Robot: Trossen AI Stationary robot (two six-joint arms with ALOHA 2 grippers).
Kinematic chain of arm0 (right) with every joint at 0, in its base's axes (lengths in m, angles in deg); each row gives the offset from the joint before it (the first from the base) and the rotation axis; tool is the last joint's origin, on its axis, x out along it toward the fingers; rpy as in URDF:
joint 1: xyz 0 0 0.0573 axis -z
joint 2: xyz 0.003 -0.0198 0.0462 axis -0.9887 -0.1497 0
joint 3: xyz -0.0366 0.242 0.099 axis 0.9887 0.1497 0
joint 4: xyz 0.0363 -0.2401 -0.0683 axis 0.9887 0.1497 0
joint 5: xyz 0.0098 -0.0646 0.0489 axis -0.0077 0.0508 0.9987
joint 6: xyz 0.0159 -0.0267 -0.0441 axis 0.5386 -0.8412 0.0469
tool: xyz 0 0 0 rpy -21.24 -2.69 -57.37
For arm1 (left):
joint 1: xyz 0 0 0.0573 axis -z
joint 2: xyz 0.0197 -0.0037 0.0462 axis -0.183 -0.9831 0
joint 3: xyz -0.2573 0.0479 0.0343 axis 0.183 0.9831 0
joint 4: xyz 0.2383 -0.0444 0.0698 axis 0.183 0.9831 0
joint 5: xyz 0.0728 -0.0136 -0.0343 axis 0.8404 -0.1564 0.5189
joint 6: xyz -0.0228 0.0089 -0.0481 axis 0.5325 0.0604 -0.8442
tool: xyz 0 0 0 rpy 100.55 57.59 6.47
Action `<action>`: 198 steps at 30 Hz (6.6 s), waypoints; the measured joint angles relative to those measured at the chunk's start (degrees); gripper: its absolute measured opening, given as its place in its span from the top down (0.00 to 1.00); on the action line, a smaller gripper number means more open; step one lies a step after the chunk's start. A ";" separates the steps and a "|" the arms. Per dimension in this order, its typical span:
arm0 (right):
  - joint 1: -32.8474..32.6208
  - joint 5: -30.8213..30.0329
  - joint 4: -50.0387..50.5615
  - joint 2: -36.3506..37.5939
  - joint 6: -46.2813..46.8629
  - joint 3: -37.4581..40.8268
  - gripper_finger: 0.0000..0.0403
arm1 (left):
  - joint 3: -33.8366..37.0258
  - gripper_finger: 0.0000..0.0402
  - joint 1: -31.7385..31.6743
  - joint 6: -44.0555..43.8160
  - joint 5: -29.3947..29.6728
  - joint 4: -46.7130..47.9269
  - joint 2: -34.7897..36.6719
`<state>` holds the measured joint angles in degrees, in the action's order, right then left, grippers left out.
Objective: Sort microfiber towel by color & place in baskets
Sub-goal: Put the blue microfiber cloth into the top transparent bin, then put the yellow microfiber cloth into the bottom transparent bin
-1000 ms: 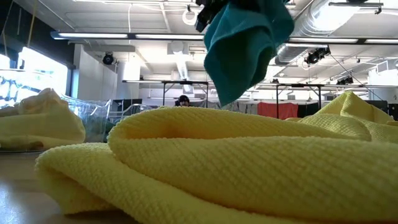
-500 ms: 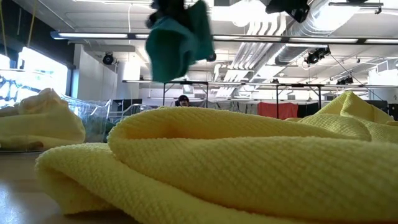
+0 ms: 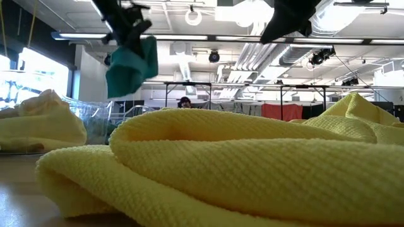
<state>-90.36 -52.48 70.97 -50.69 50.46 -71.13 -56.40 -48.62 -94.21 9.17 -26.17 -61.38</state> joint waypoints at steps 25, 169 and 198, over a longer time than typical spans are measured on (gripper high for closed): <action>7.52 -3.37 -0.22 -1.60 8.25 0.02 1.00 | 24.23 0.95 -11.65 -22.69 -10.86 -7.91 -9.00; -4.76 4.91 -9.87 19.65 0.08 15.74 1.00 | -2.74 0.65 41.41 3.51 1.71 -30.51 -18.85; 5.85 18.02 -47.51 11.91 -26.50 15.74 1.00 | -2.72 0.65 36.95 7.75 -11.69 -45.02 -21.55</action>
<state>-84.51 -34.45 23.47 -38.78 23.96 -55.39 -59.12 -11.67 -86.45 -2.52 -71.19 -82.93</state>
